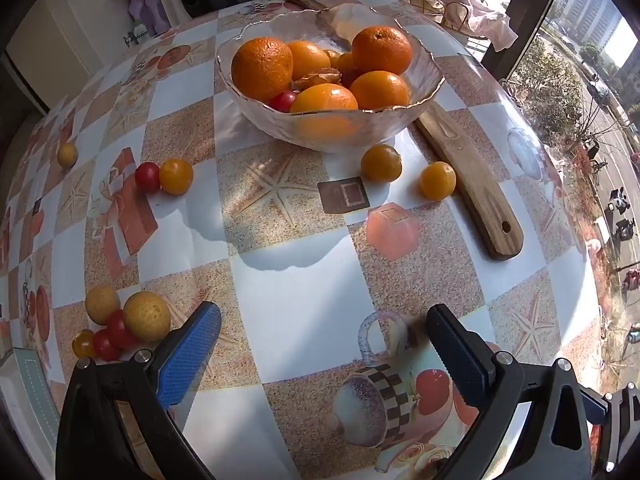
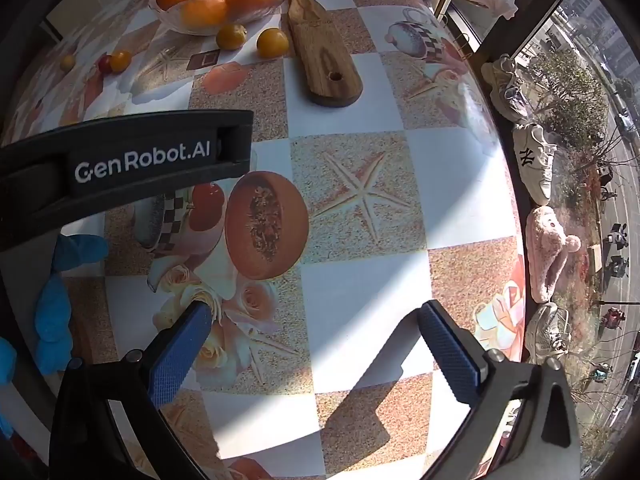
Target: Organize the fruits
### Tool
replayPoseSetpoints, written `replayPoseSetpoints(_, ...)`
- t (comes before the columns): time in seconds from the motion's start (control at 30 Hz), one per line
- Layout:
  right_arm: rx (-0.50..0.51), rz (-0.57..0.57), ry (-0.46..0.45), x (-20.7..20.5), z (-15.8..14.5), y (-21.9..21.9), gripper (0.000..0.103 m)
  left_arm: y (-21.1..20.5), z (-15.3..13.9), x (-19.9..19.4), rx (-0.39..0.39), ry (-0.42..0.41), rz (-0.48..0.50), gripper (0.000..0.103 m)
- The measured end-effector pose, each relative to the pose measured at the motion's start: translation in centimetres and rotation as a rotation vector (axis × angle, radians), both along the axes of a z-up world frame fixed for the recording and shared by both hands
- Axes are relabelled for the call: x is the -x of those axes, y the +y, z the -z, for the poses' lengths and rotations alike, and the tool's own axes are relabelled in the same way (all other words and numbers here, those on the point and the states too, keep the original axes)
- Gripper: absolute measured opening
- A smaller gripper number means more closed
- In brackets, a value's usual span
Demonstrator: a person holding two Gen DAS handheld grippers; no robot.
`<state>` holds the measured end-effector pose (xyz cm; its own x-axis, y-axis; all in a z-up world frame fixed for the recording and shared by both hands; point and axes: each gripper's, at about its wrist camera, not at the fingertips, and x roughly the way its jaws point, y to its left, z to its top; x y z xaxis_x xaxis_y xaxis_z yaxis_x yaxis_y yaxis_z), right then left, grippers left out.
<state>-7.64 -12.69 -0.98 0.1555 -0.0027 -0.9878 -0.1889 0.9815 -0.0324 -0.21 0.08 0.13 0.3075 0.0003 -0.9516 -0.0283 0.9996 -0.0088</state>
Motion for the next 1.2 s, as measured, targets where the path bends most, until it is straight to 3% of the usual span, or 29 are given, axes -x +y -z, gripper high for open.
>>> replayPoseSetpoints(0.1,0.005,-0.006,0.014,-0.1,0.0,0.1,0.103,1.1,-2.0,1.8,-0.003,-0.055,-0.042,0.103)
replayPoseSetpoints(0.23,0.044,0.001,0.082,-1.1,-1.0,0.2,0.103,3.0,-6.7,5.4,-0.016,-0.123,-0.051,0.103)
replayPoseSetpoints(0.37,-0.008,0.026,0.026,0.3,-4.2,0.5,0.103,6.4,-9.5,9.0,0.037,-0.096,-0.101,0.103)
replayPoseSetpoints(0.5,-0.073,0.014,0.038,0.5,-6.9,2.0,0.103,10.1,-9.4,12.3,0.028,0.005,-0.135,0.103)
replayPoseSetpoints(0.6,-0.095,0.003,0.046,2.4,-7.9,3.2,0.103,11.5,-9.7,14.9,-0.015,0.03,-0.169,0.103)
replayPoseSetpoints(0.77,-0.114,-0.004,0.077,3.1,-10.4,4.3,0.103,13.2,-10.4,17.8,-0.015,0.103,-0.183,0.103)
replayPoseSetpoints(1.2,-0.111,-0.095,0.101,6.5,-12.8,8.1,0.103,14.6,-12.8,20.4,-0.048,0.147,-0.135,0.103)
